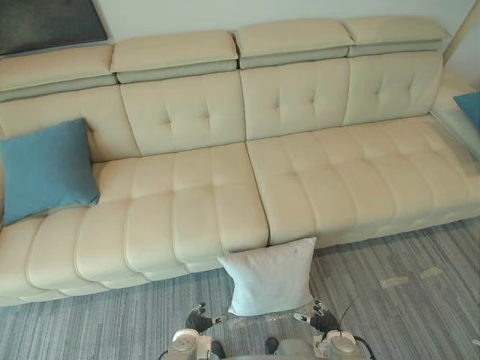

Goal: Pick up cushions and gather them together orderly.

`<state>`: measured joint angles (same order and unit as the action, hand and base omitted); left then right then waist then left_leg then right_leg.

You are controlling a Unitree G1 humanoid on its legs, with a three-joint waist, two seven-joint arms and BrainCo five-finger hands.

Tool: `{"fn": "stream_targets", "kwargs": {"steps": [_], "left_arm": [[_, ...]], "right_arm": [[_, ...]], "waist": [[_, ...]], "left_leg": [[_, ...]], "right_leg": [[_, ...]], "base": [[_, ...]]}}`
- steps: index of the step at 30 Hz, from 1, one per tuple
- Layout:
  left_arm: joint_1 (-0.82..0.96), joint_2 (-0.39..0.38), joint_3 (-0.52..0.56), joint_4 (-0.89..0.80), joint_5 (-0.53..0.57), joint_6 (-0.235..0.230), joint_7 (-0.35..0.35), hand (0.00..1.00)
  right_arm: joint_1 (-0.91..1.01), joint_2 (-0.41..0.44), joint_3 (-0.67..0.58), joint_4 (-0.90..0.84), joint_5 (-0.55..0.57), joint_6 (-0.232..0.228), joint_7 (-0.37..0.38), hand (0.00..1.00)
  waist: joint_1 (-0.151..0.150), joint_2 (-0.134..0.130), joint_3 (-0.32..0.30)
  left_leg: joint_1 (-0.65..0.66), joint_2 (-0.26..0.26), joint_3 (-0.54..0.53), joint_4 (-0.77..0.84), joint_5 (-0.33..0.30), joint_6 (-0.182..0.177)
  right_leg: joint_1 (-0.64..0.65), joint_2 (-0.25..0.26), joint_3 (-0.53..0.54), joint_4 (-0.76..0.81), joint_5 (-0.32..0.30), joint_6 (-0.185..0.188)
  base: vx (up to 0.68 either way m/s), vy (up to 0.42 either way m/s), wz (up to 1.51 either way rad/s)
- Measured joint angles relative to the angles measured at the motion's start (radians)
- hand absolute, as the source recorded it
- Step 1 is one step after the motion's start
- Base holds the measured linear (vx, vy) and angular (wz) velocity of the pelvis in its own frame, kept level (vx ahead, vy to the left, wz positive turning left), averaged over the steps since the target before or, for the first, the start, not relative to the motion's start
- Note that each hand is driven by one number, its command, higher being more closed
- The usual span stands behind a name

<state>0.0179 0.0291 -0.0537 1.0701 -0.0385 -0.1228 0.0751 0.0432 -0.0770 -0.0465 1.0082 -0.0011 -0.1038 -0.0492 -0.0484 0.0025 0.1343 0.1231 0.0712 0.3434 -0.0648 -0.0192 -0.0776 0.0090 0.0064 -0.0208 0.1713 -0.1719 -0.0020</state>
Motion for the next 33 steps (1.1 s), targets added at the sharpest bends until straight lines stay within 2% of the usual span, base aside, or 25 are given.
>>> {"fn": "stream_targets", "kwargs": {"steps": [4, 7, 9, 11, 15, 16, 18, 20, 21, 22, 23, 25, 26, 27, 28, 29, 30, 31, 33], "left_arm": [[0.005, 0.019, 0.041, 0.000, 0.016, 0.002, 0.000, 0.00], [0.010, 0.037, 0.076, 0.000, 0.017, 0.006, 0.000, 0.00], [0.013, 0.044, 0.079, 0.000, 0.017, 0.009, 0.001, 0.00], [0.013, 0.049, 0.087, 0.000, 0.017, 0.017, 0.001, 0.00], [0.010, 0.053, 0.092, -0.002, 0.017, 0.021, 0.000, 0.00], [0.008, 0.052, 0.095, -0.004, 0.018, 0.021, 0.000, 0.00], [0.005, 0.073, 0.099, -0.003, 0.017, 0.022, 0.002, 0.00], [0.019, 0.087, 0.099, 0.000, 0.017, 0.022, 0.002, 0.00], [0.026, 0.099, 0.107, -0.003, 0.015, 0.021, 0.002, 0.00], [0.021, 0.095, 0.112, 0.000, 0.017, 0.022, 0.004, 0.00], [0.027, 0.087, 0.111, 0.000, 0.017, 0.021, 0.001, 0.00], [0.021, 0.061, 0.111, -0.004, 0.018, 0.020, -0.002, 0.00], [0.010, 0.057, 0.109, -0.016, 0.017, 0.021, -0.004, 0.00], [0.009, 0.056, 0.109, -0.024, 0.017, 0.020, -0.005, 0.00], [0.007, 0.057, 0.110, -0.032, 0.017, 0.020, -0.011, 0.00], [0.007, 0.059, 0.110, -0.038, 0.016, 0.019, -0.012, 0.00], [0.006, 0.056, 0.107, -0.038, 0.016, 0.019, -0.012, 0.00], [0.002, 0.052, 0.090, -0.040, 0.016, 0.018, -0.014, 0.00], [-0.001, 0.052, 0.074, -0.038, 0.016, 0.018, -0.014, 0.00]], "right_arm": [[-0.001, 0.019, -0.055, 0.023, 0.003, 0.005, -0.002, 0.00], [-0.003, 0.028, -0.092, 0.033, 0.004, 0.015, -0.007, 0.00], [-0.003, 0.028, -0.100, 0.034, 0.004, 0.018, -0.009, 0.00], [-0.008, 0.029, -0.108, 0.030, 0.004, 0.020, -0.009, 0.00], [-0.011, 0.031, -0.112, 0.029, 0.012, 0.020, -0.008, 0.00], [-0.011, 0.033, -0.112, 0.029, 0.013, 0.020, -0.007, 0.00], [-0.012, 0.036, -0.113, 0.031, 0.010, 0.023, -0.005, 0.00], [-0.006, 0.034, -0.114, 0.030, 0.005, 0.023, -0.006, 0.00], [0.001, 0.035, -0.112, 0.032, 0.002, 0.023, -0.006, 0.00], [-0.006, 0.027, -0.112, 0.033, 0.002, 0.026, -0.005, 0.00], [-0.002, 0.005, -0.105, 0.032, -0.001, 0.026, -0.005, 0.00], [-0.002, -0.017, -0.109, 0.033, -0.001, 0.027, -0.004, 0.00], [-0.001, -0.033, -0.108, 0.034, -0.001, 0.028, -0.005, 0.00], [0.002, -0.041, -0.106, 0.037, -0.002, 0.030, -0.004, 0.00], [0.013, -0.045, -0.106, 0.040, -0.001, 0.034, -0.006, 0.00], [0.026, -0.043, -0.105, 0.041, -0.001, 0.034, -0.007, 0.00], [0.029, -0.047, -0.106, 0.041, -0.001, 0.034, -0.007, 0.00], [0.018, -0.055, -0.108, 0.041, -0.001, 0.033, -0.010, 0.00], [0.016, -0.053, -0.108, 0.039, 0.000, 0.033, -0.010, 0.00]], "waist": [[0.009, -0.008, -0.006], [0.025, -0.017, -0.004], [0.031, -0.018, -0.004], [0.032, -0.021, -0.001], [0.021, -0.017, 0.012], [0.021, -0.025, 0.013], [0.037, -0.043, 0.017], [0.037, -0.059, 0.011], [0.037, -0.089, 0.006], [0.038, -0.078, 0.012], [0.037, -0.051, 0.001], [0.034, -0.025, 0.003], [0.027, -0.019, 0.020], [0.028, -0.014, 0.025], [0.033, -0.013, 0.034], [0.043, -0.028, 0.040], [0.043, -0.026, 0.039], [0.042, -0.018, 0.043], [0.042, -0.011, 0.047]], "left_leg": [[0.001, 0.012, 0.030, 0.002, -0.016, -0.006], [0.000, 0.019, 0.081, 0.040, -0.055, -0.005], [-0.001, 0.028, 0.121, 0.065, -0.078, -0.004], [0.001, 0.031, 0.162, 0.083, -0.096, 0.003], [0.045, 0.035, 0.169, 0.084, -0.106, 0.011], [0.047, 0.033, 0.168, 0.085, -0.109, 0.010], [0.047, 0.045, 0.166, 0.113, -0.125, -0.010], [0.030, 0.057, 0.162, 0.149, -0.142, -0.035], [0.017, 0.058, 0.153, 0.193, -0.177, -0.060], [0.014, 0.089, 0.142, 0.227, -0.188, -0.073], [-0.005, 0.133, 0.133, 0.269, -0.202, -0.092], [-0.054, 0.187, 0.104, 0.367, -0.209, -0.100], [-0.103, 0.233, 0.081, 0.476, -0.208, -0.099], [-0.123, 0.258, 0.079, 0.535, -0.201, -0.092], [-0.143, 0.294, 0.090, 0.630, -0.171, -0.065], [-0.151, 0.299, 0.091, 0.665, -0.174, -0.062], [-0.154, 0.285, 0.083, 0.659, -0.190, -0.074], [-0.172, 0.230, 0.061, 0.601, -0.223, -0.085], [-0.178, 0.180, 0.054, 0.514, -0.208, -0.069]], "right_leg": [[0.015, 0.018, 0.033, -0.051, 0.030, -0.003], [0.005, 0.031, 0.087, -0.043, 0.036, -0.001], [-0.027, 0.036, 0.104, 0.000, 0.031, 0.007], [-0.073, 0.037, 0.109, 0.087, 0.014, 0.034], [-0.109, 0.017, 0.053, 0.209, -0.015, 0.065], [-0.120, -0.003, 0.024, 0.232, -0.049, 0.047], [-0.152, -0.096, -0.033, 0.262, -0.073, 0.056], [-0.158, -0.142, -0.024, 0.214, -0.041, 0.072], [-0.156, -0.186, -0.022, 0.170, 0.010, 0.115], [-0.144, -0.170, -0.030, 0.183, -0.001, 0.116], [-0.143, -0.138, -0.048, 0.178, -0.019, 0.097], [-0.131, -0.108, -0.086, 0.186, -0.034, 0.071], [-0.111, -0.095, -0.112, 0.189, -0.039, 0.054], [-0.096, -0.086, -0.125, 0.185, -0.041, 0.046], [-0.047, -0.075, -0.137, 0.162, -0.044, 0.035], [-0.010, -0.077, -0.135, 0.142, -0.043, 0.025], [0.000, -0.080, -0.133, 0.136, -0.042, 0.023], [-0.001, -0.086, -0.117, 0.137, -0.042, 0.022], [-0.005, -0.088, -0.105, 0.140, -0.042, 0.022]], "base": [[0.08, -0.015, -0.24], [0.09, 0.006, -0.57], [0.08, 0.024, -0.69], [0.04, 0.023, -0.58], [0.00, 0.017, -0.12], [0.00, 0.000, 0.00], [0.00, -0.044, -0.06], [0.02, -0.171, 0.01], [0.04, -0.275, 0.01], [0.07, -0.364, 0.07], [0.14, -0.291, 0.14], [0.19, -0.267, 0.37], [0.18, -0.262, 0.42], [0.16, -0.258, 0.39], [0.14, -0.204, 0.18], [0.12, -0.130, 0.12], [0.16, -0.087, -0.17], [0.11, -0.021, -0.24], [0.07, 0.065, -0.27]]}}
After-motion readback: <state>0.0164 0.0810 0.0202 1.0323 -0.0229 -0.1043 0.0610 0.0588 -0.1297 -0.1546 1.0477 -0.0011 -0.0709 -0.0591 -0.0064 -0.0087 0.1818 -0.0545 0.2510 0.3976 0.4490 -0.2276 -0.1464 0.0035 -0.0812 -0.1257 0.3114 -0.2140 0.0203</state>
